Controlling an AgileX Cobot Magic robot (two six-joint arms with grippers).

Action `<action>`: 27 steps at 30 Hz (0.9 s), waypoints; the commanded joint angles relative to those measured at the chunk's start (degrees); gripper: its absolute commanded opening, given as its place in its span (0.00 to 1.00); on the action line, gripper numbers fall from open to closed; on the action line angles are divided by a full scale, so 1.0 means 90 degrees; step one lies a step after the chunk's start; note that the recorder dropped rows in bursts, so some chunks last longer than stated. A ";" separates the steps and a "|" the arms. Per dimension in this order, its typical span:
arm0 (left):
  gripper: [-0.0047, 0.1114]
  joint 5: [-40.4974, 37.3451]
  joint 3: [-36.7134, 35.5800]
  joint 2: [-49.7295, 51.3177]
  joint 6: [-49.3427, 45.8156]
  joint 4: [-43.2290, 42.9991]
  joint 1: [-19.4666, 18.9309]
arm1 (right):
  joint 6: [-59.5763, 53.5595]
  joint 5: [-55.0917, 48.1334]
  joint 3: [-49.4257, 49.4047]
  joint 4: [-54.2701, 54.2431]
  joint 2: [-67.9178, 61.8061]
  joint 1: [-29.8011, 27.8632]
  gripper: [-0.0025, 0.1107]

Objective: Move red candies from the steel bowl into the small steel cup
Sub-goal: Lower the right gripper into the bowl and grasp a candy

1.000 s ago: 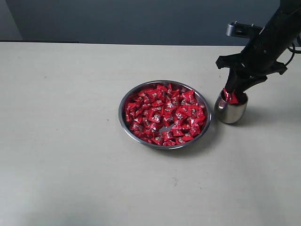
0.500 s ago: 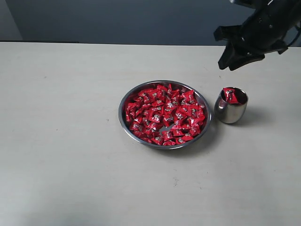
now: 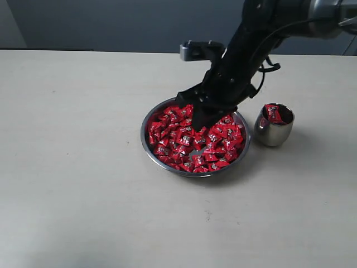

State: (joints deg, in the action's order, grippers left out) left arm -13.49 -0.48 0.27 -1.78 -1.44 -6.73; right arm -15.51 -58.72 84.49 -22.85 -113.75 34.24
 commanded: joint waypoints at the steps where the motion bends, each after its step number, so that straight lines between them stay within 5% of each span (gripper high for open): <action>1: 0.04 0.0054 0.0053 -0.0030 0.0011 -0.0013 -0.0013 | 0.0075 0.0235 -0.0018 0.0081 -0.0363 0.0392 0.29; 6: 0.04 0.0054 0.0053 -0.0030 0.0011 -0.0013 -0.0013 | 0.0122 0.0253 -0.0018 0.0081 -0.0646 0.0667 0.45; 27: 0.04 0.0054 0.0053 -0.0030 0.0011 -0.0013 -0.0013 | 0.1487 0.1173 -0.0018 0.0595 -0.1158 0.0713 0.45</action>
State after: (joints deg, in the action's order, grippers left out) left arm -13.49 -0.48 0.27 -1.78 -1.44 -6.73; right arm -3.19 -49.27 84.49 -17.55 -122.98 40.76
